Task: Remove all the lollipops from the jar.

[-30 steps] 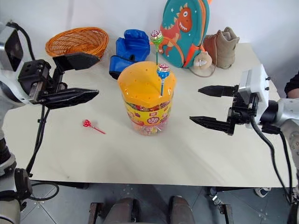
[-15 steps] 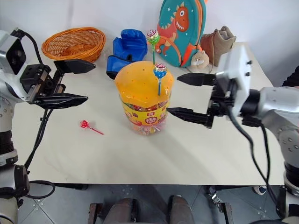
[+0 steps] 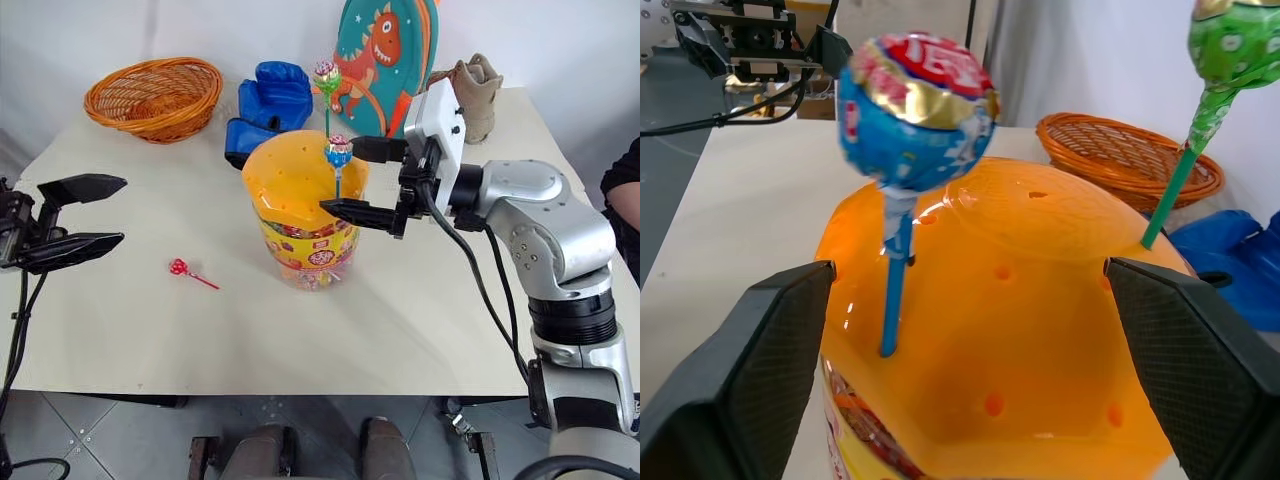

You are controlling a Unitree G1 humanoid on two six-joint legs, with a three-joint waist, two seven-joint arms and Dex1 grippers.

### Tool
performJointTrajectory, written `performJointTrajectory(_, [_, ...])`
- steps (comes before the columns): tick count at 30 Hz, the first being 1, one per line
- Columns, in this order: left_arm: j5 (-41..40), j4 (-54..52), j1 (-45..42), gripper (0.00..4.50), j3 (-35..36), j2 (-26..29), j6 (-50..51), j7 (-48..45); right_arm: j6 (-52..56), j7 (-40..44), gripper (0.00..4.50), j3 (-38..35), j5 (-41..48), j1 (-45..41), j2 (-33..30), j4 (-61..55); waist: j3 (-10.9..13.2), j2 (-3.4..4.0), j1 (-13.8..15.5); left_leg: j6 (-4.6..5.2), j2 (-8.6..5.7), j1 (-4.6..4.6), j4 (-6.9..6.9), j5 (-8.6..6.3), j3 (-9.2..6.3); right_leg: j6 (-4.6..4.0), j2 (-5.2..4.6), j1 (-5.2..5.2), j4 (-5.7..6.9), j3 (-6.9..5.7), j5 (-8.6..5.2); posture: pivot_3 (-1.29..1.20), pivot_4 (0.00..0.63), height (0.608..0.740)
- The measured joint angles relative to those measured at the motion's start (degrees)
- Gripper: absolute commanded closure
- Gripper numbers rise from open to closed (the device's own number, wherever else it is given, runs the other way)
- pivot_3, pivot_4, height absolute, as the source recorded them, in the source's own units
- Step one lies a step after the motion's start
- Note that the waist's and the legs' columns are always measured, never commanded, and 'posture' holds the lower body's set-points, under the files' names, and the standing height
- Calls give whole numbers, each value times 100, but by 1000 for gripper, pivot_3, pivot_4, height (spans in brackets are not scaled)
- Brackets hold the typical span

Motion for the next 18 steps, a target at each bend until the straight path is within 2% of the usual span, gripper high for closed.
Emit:
performJointTrajectory(12, [-256,-256,190,0,139,-132,9,278,73,297,4480,-87,122,-97,18,-30,0,0,4,1,1,1,0,-1,2,0,0,0,1,1,0,0,150,740])
performJointTrajectory(18, [-276,-261,225,0,128,-245,8,266,207,202,4480,-295,244,-619,18,4,4,7,-31,0,3,1,-3,-1,11,0,2,-11,7,7,0,0,150,740])
